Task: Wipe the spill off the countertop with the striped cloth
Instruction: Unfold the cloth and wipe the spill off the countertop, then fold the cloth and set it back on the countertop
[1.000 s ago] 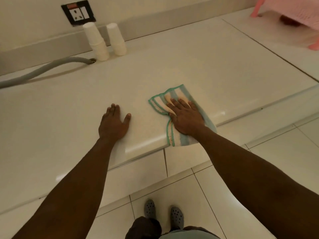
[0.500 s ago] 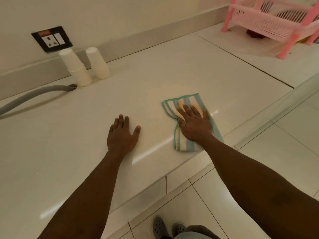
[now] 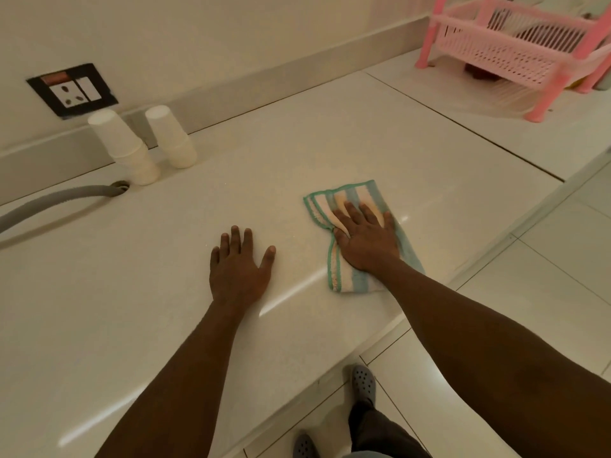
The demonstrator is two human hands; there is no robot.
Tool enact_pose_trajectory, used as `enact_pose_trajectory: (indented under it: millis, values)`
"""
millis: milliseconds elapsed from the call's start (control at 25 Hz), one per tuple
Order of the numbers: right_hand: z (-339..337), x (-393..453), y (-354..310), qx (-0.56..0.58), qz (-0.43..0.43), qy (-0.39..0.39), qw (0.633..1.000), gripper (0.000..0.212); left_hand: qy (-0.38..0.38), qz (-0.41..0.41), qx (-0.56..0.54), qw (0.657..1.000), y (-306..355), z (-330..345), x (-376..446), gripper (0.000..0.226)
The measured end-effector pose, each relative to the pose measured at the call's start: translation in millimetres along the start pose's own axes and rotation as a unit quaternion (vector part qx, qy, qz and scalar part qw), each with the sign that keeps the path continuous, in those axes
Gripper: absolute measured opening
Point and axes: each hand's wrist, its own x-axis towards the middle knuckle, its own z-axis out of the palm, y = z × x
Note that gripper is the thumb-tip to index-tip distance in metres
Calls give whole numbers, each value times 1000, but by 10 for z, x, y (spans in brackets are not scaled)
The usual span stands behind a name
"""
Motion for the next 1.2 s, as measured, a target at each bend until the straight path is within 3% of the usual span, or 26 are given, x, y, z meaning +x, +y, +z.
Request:
enact_pose_trajectory:
  millis: [560,760,880,960,1080,1200]
  values:
    - [-9,942,-38,24,-89,35,995,62,13,-3,-26,1000,1062,128,831,75]
    - [-152,1100,38,102,-113,-30,988,71,95,-54,-76,991,1414,-21,997,63]
    - [-364,1141,293,191,-61,15,980,63,48,-142,-137,979,1582,-132,1098,62]
    - [-504,1152,475,145,2,75,987,54,10,-197,-191,962,1671,-158,1132,58]
    - [-614,1153,607,108,52,40,992,44,-23,-243,-273,931,1760,-157,1181,30]
    - [-625,1155,631,107,54,-15,993,37,-25,-263,-313,912,1756,-181,1231,28]
